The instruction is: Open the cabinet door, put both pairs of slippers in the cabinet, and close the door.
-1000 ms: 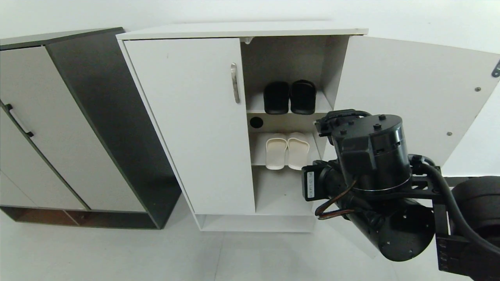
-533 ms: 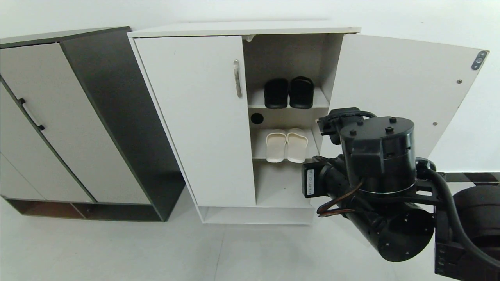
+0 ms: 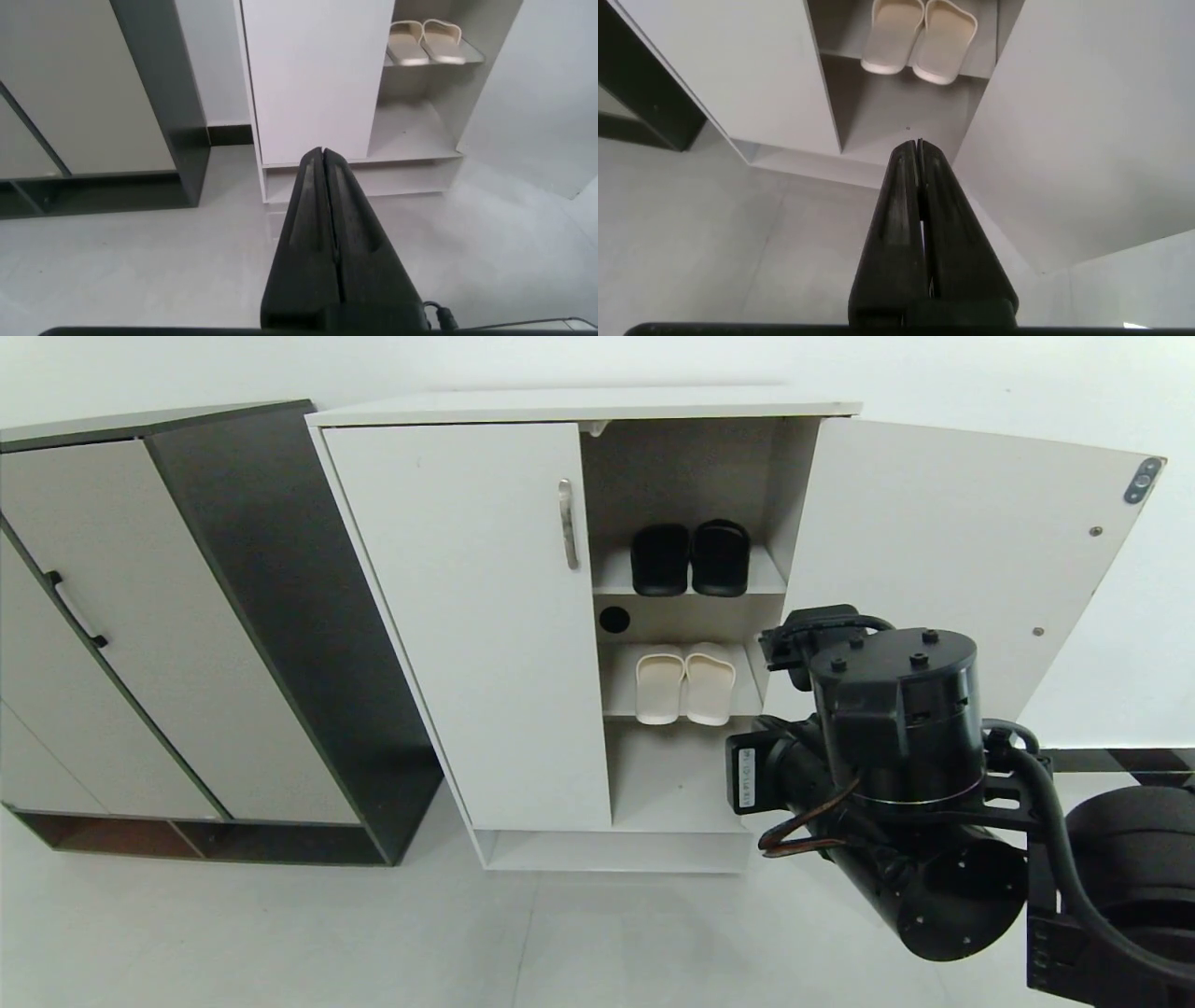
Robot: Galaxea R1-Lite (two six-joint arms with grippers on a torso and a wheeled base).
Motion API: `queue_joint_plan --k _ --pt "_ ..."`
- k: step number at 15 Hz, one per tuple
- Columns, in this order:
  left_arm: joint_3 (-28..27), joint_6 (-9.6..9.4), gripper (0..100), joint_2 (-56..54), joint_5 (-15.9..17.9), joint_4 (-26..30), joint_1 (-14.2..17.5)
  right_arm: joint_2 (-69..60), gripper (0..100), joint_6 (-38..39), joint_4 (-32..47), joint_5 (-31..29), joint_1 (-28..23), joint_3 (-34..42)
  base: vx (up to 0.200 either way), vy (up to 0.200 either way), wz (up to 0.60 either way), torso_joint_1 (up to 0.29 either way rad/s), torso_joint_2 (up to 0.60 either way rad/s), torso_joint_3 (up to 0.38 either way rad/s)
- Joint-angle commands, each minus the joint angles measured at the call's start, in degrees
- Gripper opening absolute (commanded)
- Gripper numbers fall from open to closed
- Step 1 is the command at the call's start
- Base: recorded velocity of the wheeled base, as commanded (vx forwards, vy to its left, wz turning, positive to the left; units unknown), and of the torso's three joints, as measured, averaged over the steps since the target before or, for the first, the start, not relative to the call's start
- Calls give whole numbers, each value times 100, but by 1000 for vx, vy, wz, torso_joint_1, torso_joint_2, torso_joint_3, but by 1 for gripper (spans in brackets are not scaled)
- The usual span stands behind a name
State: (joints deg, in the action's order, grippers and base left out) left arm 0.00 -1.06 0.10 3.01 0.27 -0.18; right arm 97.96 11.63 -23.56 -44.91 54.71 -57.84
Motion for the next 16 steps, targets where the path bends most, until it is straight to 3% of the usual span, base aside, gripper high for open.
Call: queue_joint_plan --k 1,9,13,16 --pt "0 -8 0 -1 7 0 1 21 0 6 1 0 4 1 0 0 0 0 0 0" --pt "0 -8 0 -1 7 0 1 30 0 -3 10 0 4 1 0 0 0 0 0 0" --pt "0 -8 0 -1 7 0 1 30 0 -47 10 9 4 1 0 0 0 21 -183 -289" --pt "0 -8 0 -1 7 0 1 30 0 -47 10 0 4 1 0 0 0 45 -533 -360"
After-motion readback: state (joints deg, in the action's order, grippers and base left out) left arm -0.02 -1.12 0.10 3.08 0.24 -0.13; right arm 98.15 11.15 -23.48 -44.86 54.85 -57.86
